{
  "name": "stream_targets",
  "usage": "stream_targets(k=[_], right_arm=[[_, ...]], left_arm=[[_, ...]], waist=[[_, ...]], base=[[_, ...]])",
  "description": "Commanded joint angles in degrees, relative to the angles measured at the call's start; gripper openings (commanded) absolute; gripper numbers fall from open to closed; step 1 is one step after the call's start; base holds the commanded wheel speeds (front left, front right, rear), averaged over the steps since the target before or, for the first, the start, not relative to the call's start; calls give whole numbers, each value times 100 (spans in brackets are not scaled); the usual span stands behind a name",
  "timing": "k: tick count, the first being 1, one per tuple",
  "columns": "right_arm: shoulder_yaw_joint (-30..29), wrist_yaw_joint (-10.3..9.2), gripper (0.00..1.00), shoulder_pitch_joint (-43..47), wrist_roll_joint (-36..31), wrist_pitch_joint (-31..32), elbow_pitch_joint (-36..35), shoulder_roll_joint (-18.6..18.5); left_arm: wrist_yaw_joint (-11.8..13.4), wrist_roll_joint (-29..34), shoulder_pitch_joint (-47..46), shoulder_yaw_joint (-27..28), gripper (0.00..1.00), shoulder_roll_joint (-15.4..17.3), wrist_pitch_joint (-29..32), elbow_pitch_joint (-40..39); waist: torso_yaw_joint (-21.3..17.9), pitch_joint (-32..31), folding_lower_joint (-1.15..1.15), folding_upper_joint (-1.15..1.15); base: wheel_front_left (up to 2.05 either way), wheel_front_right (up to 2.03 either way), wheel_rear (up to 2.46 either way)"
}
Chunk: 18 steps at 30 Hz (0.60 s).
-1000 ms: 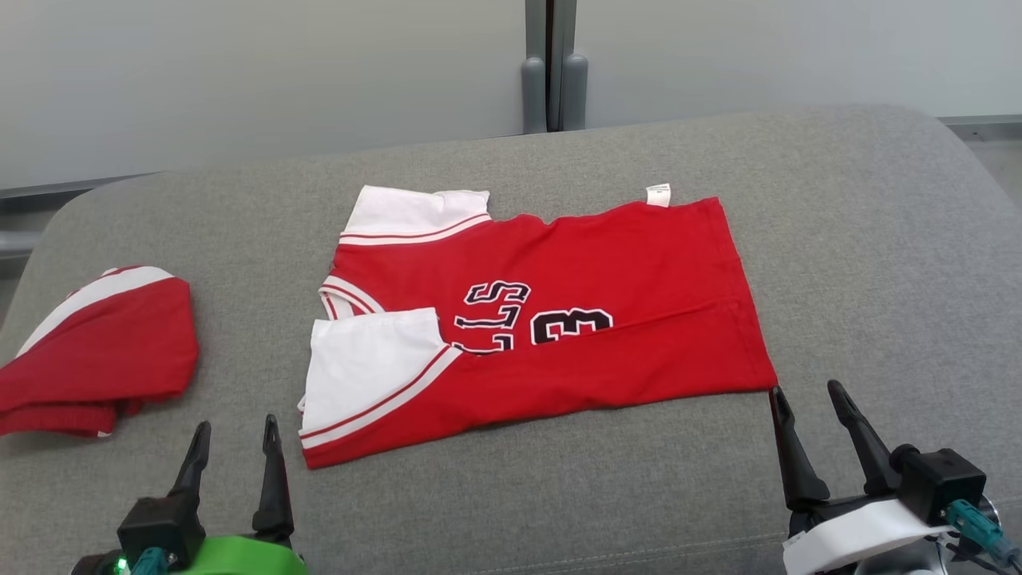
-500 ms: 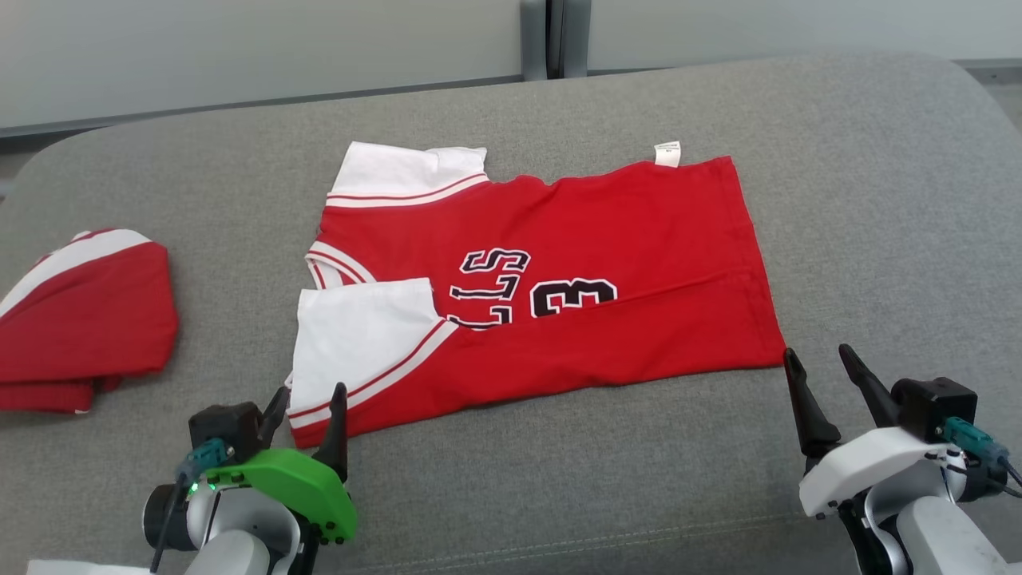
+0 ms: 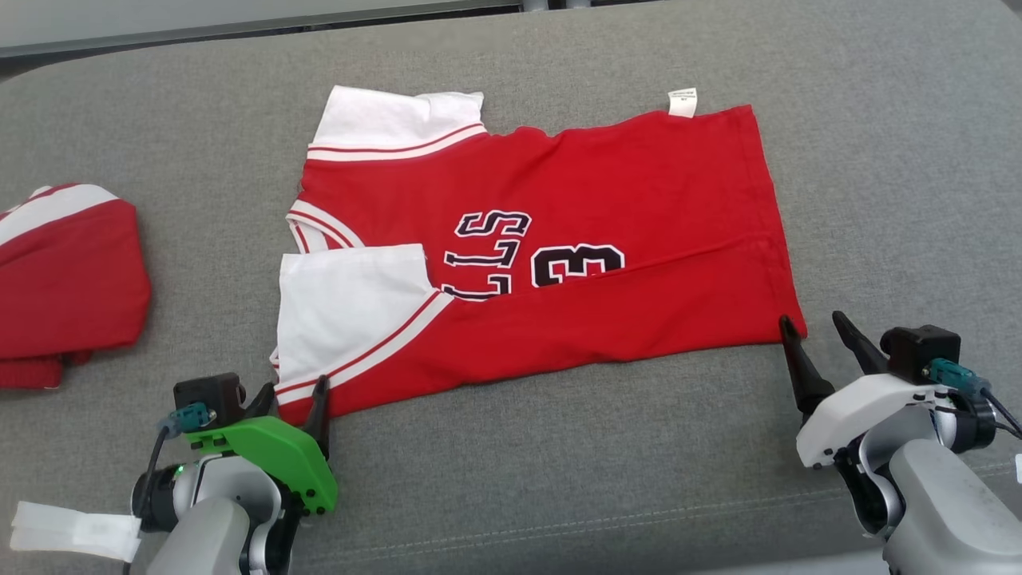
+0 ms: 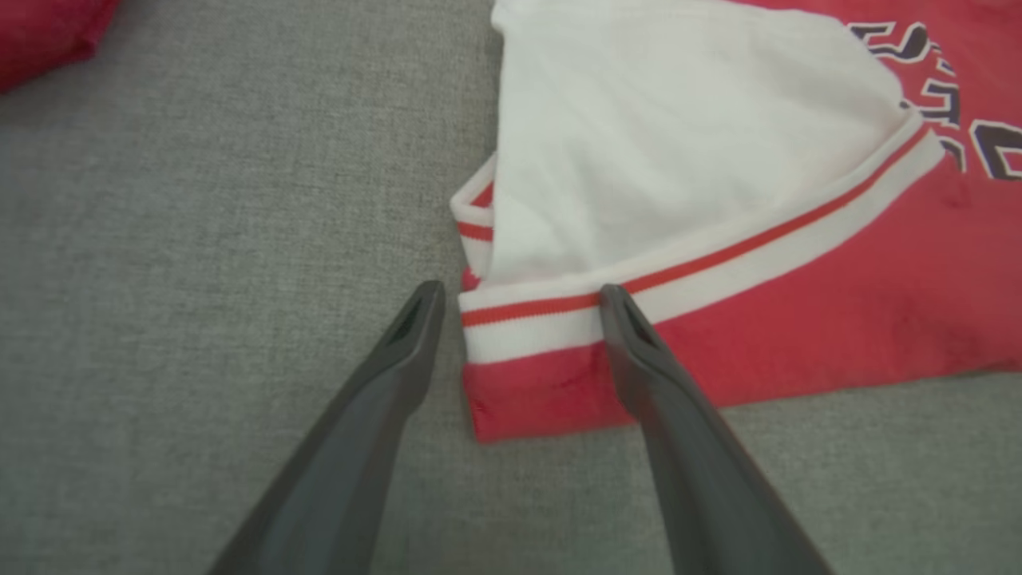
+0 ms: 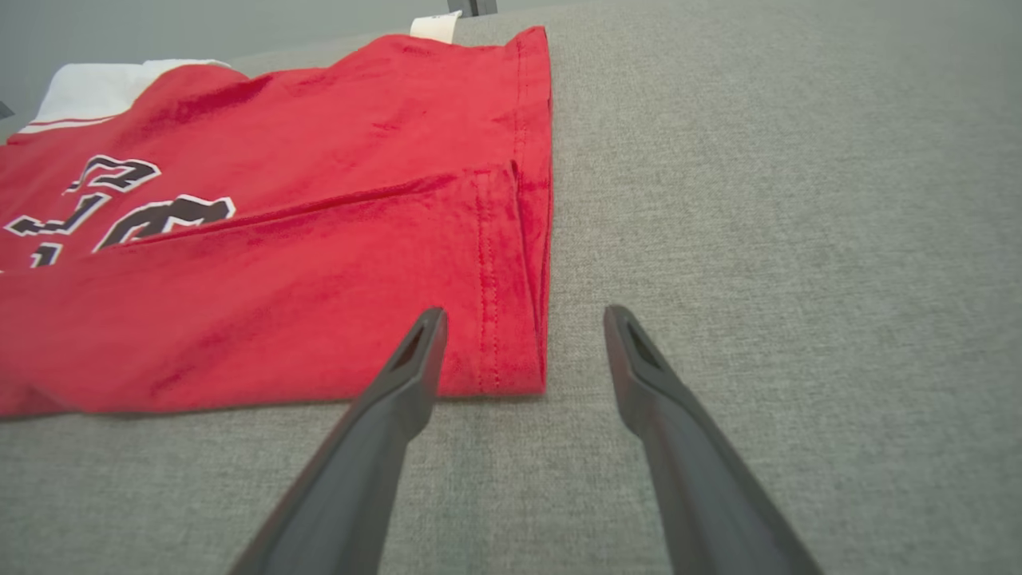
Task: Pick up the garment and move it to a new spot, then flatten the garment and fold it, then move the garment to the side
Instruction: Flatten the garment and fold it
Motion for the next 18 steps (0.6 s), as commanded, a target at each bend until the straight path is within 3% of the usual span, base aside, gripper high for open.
stream_targets(k=[1, 6, 7, 8, 9, 18], right_arm=[[57, -2, 100, -126, 64, -30, 86, -24], [406, -2, 100, -432, 450, 28, 492, -56], [533, -2, 30, -490, 612, 91, 571, -64], [594, -2, 15, -517, 675, 79, 590, -88], [651, -2, 0, -539, 770, 88, 614, -96], [1059, -6, 0, -619, 1417, 107, 665, -274]], left_arm=[[-45, -55, -142, 14, 100, 0, 42, 66], [-213, -218, -235, -40, 100, -132, 257, 299], [-262, -273, -242, -61, 44, -159, 313, 312], [-287, -302, -247, -52, 0, -174, 307, 305], [-316, -361, -232, -47, 0, -194, 354, 301], [-322, -447, -184, 34, 0, -87, 299, 115]], waist=[[18, 104, 0, 0], [36, 213, 0, 0], [43, 237, 0, 0], [47, 245, 0, 0], [50, 249, 0, 0], [57, 251, 0, 0]], base=[[0, 0, 0], [0, 0, 0], [0, 0, 0], [0, 0, 0], [0, 0, 0], [0, 0, 0]])
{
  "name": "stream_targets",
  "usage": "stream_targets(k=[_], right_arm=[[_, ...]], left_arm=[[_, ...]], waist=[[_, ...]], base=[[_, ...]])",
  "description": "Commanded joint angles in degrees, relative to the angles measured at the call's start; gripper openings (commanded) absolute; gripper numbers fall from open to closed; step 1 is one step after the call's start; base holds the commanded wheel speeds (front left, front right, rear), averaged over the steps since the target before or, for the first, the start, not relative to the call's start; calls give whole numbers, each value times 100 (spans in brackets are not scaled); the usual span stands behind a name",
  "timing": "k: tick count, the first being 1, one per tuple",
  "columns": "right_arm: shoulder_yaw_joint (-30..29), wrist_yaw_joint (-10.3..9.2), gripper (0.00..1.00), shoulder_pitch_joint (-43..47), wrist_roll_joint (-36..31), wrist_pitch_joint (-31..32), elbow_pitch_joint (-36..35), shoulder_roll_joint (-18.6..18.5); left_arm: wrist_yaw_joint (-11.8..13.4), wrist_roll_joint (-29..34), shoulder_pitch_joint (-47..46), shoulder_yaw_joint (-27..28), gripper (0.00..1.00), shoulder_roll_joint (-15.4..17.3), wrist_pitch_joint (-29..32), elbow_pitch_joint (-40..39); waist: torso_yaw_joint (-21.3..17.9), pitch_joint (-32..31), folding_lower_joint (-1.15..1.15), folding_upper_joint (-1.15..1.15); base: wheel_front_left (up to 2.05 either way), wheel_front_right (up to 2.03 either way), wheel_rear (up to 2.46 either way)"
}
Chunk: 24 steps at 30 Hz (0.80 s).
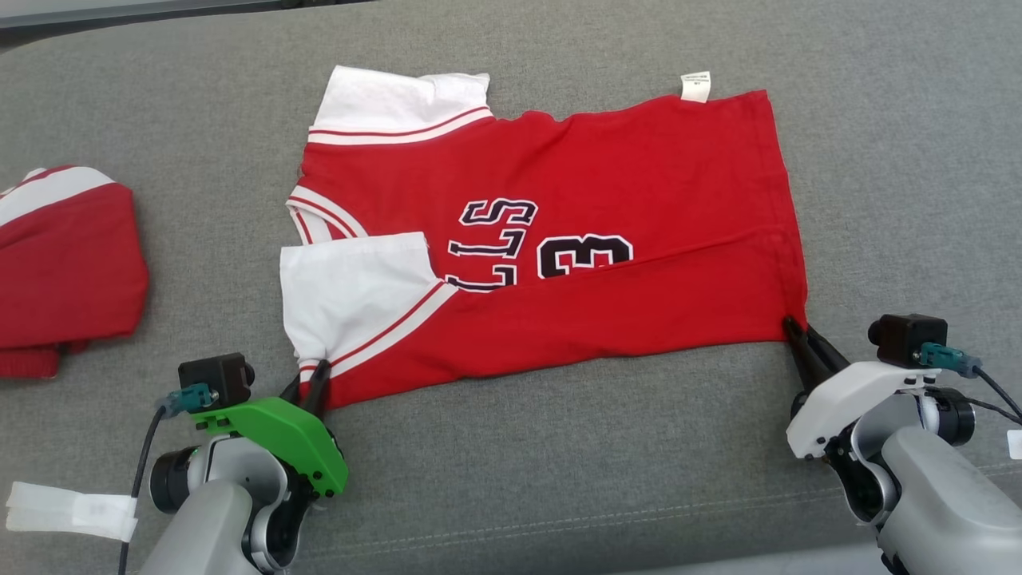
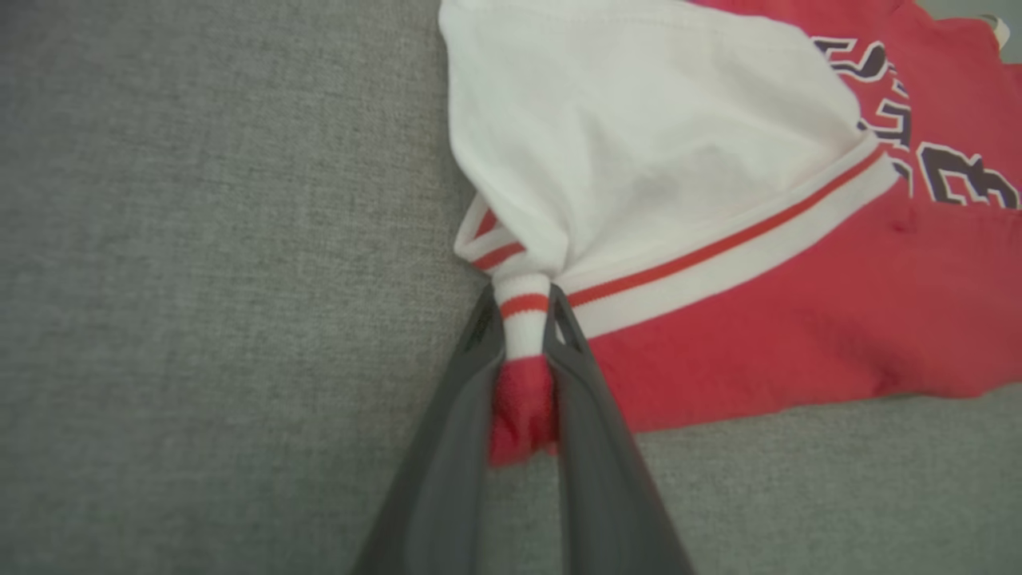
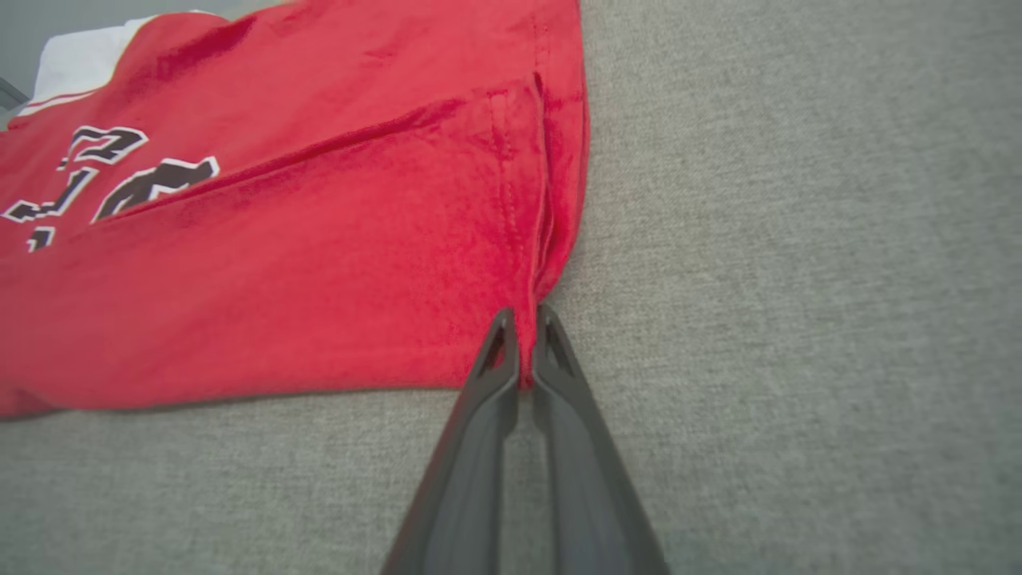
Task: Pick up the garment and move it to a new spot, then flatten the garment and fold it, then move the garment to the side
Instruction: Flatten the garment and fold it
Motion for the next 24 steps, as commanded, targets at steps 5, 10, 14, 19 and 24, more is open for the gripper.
stream_targets(k=[5, 10, 14, 19, 24], right_arm=[[146, -10, 0, 65, 335, -17, -119, -216], [210, -10, 0, 305, 585, 104, -408, -509], [192, -11, 0, 614, 742, 265, -696, -707], [56, -11, 0, 961, 798, 394, -962, -818], [-210, -12, 0, 1384, 792, 580, -1259, -828]], left_arm=[[85, -91, 272, 65, 0, 131, 70, -250], [192, -200, 635, 110, 0, 278, 252, -728], [353, -292, 987, 161, 0, 392, 389, -1215], [487, -362, 1316, 191, 0, 461, 513, -1708], [703, -441, 1722, 225, 0, 548, 682, -2268]], waist=[[7, -72, 0, 0], [37, -154, 0, 0], [62, -230, 0, 0], [64, -286, 0, 0], [26, -319, 0, 0]], base=[[0, 0, 0], [0, 0, 0], [0, 0, 0], [0, 0, 0], [0, 0, 0]])
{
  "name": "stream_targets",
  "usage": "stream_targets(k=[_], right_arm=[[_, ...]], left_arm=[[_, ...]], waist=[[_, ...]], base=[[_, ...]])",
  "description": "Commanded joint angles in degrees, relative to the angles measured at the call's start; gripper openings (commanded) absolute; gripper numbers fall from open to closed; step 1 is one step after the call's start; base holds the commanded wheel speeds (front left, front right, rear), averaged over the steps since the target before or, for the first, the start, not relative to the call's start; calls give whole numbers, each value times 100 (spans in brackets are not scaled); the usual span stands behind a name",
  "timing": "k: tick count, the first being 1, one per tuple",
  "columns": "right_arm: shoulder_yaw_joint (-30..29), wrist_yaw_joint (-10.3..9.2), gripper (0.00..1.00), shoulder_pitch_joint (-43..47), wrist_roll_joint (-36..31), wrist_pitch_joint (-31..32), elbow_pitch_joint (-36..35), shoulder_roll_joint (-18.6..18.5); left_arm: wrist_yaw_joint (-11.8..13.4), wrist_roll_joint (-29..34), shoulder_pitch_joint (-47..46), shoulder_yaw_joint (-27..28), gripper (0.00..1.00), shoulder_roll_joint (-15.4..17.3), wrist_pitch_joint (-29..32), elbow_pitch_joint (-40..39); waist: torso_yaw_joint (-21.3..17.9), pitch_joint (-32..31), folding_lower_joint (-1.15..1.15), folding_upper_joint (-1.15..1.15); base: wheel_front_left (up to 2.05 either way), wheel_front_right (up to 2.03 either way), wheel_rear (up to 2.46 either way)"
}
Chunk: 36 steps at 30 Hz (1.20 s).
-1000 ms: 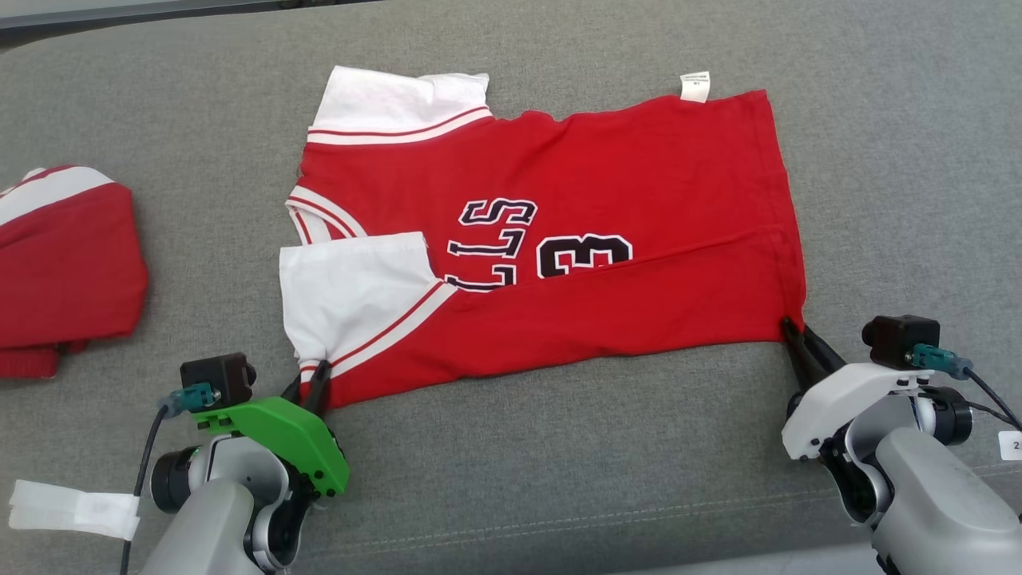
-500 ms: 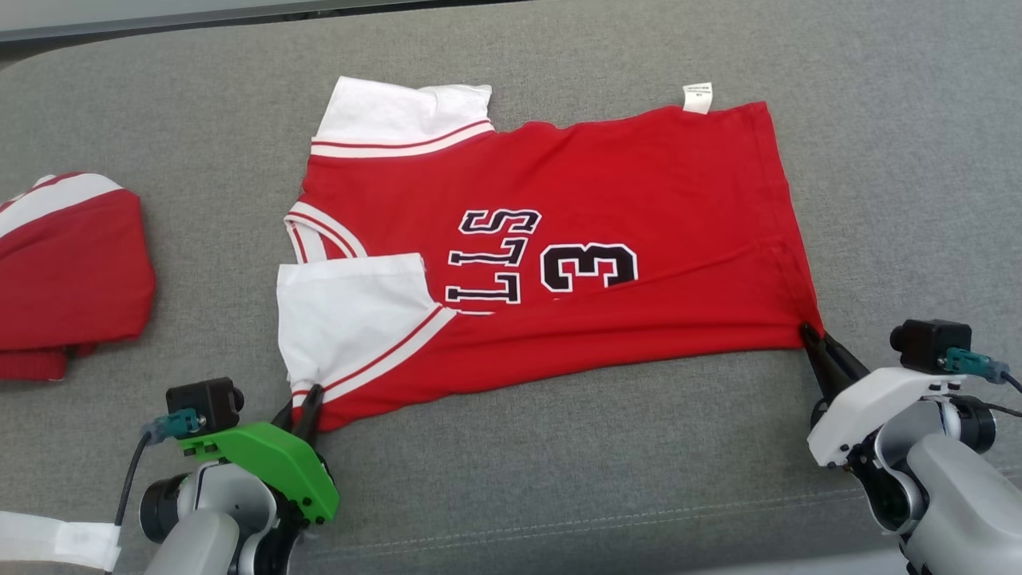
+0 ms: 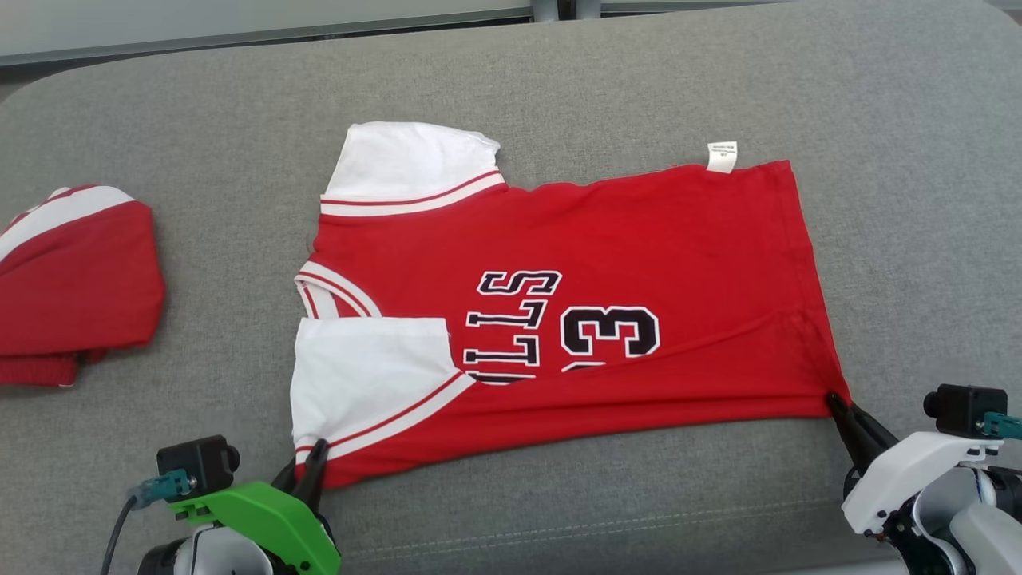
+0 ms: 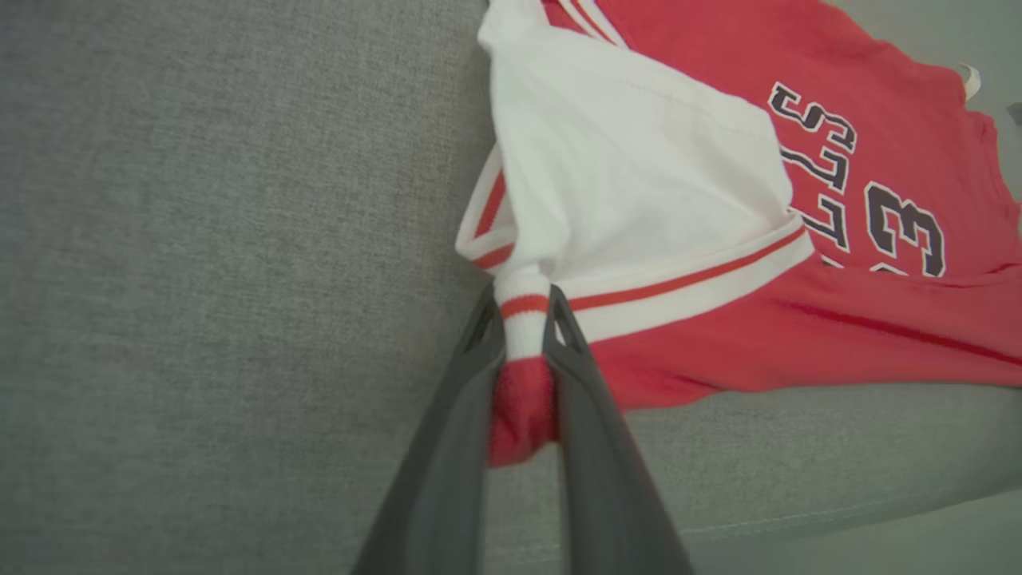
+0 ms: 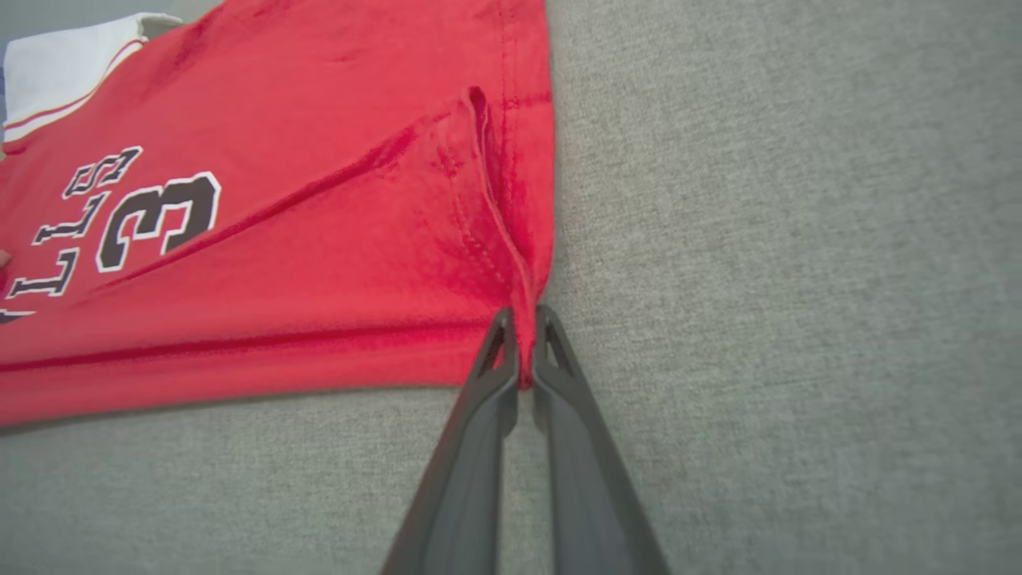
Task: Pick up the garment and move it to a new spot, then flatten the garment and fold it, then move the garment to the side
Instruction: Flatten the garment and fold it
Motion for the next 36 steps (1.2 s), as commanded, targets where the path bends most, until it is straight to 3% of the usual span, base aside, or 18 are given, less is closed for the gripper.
stream_targets(k=[1, 6, 7, 8, 9, 15, 21, 28, 36], right_arm=[[-64, -14, 0, 76, -20, -1, -13, -58], [-240, -13, 0, 244, -129, 106, -167, 77], [-269, -13, 14, 250, -161, 72, -205, 114], [-301, -13, 89, 263, -165, 46, -232, 159], [-320, -13, 100, 276, -211, 53, -241, 175], [-559, -9, 100, 323, -492, -348, -357, 380], [-986, -9, 100, 352, -981, -760, -545, 631], [-1460, -8, 100, 378, -1749, -890, -1034, 985], [-1624, -9, 100, 572, -2365, -897, -1536, 1348]], left_arm=[[56, -21, 73, 69, 0, 81, 18, -35], [109, -94, 226, 80, 0, 112, 96, -236], [102, -119, 211, 92, 26, 86, 73, -238], [110, -114, 193, 89, 93, 73, 59, -221], [128, -61, 162, 77, 100, 88, 35, -202], [147, 62, 80, 153, 100, 8, -351, -89], [324, 380, -6, 241, 100, 36, -896, -165], [449, 764, -184, 271, 100, 100, -1377, -336], [626, 1272, -289, 210, 100, 187, -1945, -454]], waist=[[-14, 10, 0, 0], [-60, 23, 0, 0], [-68, 19, 0, 0], [-75, 15, 0, 0], [-79, 12, 0, 0], [-103, -59, 0, 0], [-145, -155, 0, 0], [-193, -315, 0, 0], [-180, -543, 0, 0]], base=[[0, 0, 0], [0, 0, 0], [0, 0, 0], [0, 0, 0], [0, 0, 0], [0, 0, 0], [0, 0, 0], [0, 0, 0], [0, 0, 0]])
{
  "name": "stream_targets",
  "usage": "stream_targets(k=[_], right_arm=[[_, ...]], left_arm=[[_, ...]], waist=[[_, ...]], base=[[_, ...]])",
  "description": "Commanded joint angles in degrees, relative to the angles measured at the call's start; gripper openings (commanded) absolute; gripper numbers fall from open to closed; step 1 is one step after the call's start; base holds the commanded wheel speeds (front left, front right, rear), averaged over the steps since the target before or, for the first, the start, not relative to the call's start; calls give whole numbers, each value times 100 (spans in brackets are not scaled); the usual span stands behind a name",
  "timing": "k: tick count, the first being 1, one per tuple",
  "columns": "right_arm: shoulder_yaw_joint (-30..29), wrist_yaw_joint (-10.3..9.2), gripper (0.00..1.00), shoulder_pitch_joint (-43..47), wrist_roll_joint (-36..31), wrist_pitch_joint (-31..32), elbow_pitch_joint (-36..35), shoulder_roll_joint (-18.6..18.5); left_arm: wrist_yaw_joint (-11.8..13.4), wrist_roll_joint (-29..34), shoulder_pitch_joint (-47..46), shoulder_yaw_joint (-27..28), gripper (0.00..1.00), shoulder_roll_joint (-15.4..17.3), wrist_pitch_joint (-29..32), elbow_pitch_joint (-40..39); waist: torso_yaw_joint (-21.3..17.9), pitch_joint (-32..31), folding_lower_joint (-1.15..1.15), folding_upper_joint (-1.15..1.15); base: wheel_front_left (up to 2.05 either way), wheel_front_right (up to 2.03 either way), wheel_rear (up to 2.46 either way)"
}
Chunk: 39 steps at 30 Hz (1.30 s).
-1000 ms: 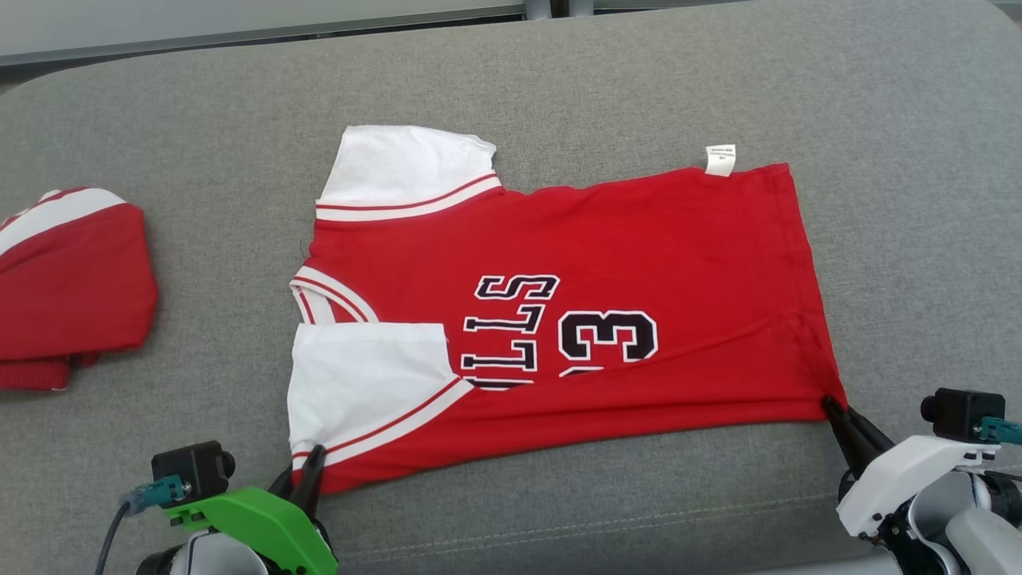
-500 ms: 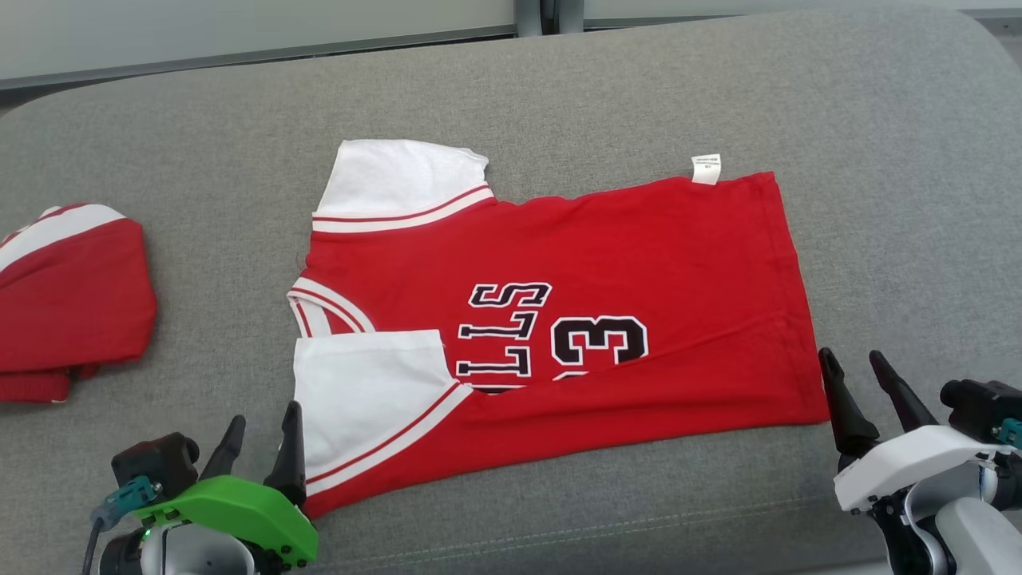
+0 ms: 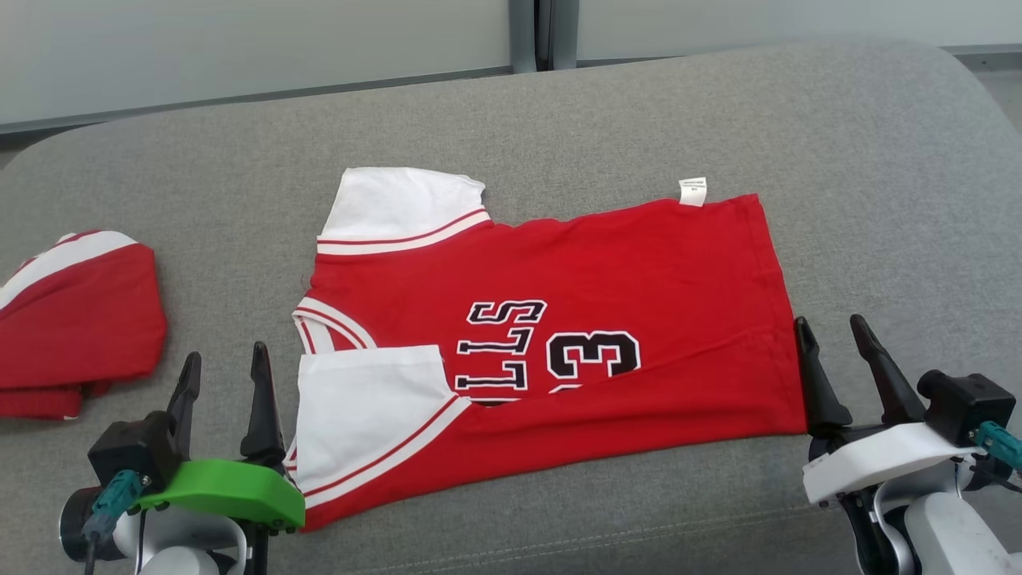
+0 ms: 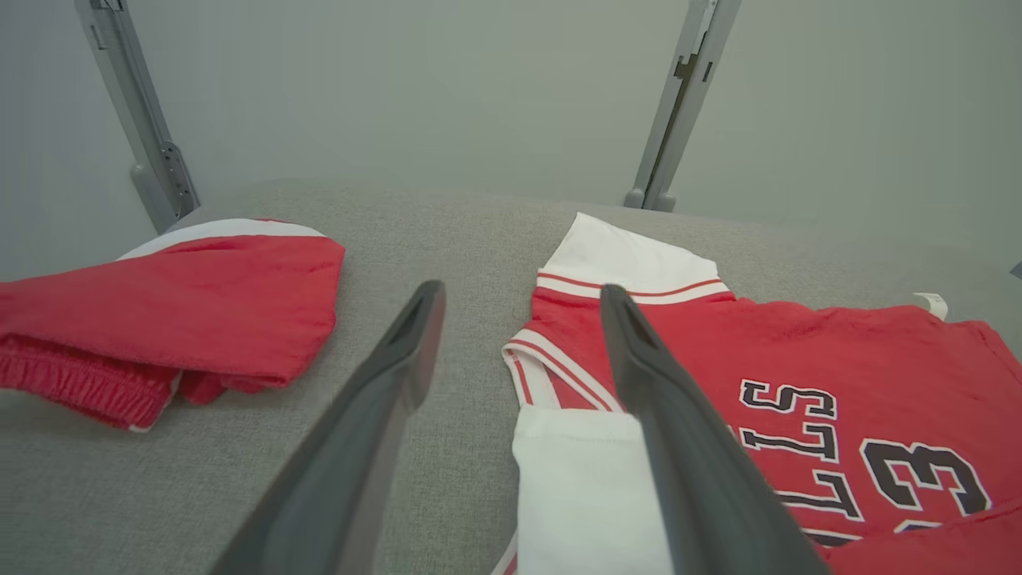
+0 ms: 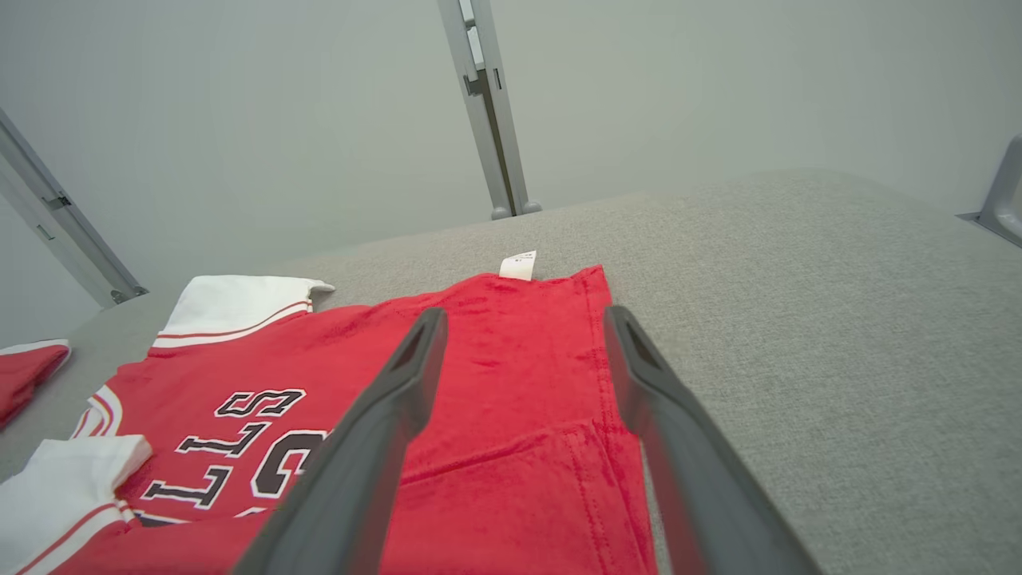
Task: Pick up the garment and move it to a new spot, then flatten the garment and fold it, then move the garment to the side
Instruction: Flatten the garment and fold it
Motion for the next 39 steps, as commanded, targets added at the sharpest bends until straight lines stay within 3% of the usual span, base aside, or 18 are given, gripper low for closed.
stream_targets(k=[1, 12, 18, 29, 39], right_arm=[[-11, -2, 100, 131, -99, -17, -116, 64], [-189, -2, 100, 502, -542, 43, -577, 367], [-158, -2, 100, 505, -611, 118, -716, 444], [17, -2, 100, -260, -399, 161, -428, 241], [384, -2, 100, -1419, -40, 119, 383, -6]], left_arm=[[52, 106, -41, -11, 100, 23, -135, -44], [246, 320, 164, -52, 100, 74, -290, -232], [140, 258, -7, -150, 100, 124, -67, -274], [-445, -3, -1242, -328, 100, 272, 719, 227], [-1094, -291, -2750, -384, 100, 310, 1416, 1315]], waist=[[7, -101, 0, 0], [-16, -269, 0, 0], [-130, -220, 0, 0], [-412, 328, 0, 0], [-636, 1101, 0, 0]], base=[[0, 0, 0], [0, 0, 0], [0, 0, 0], [0, 0, 0], [0, 0, 0]])
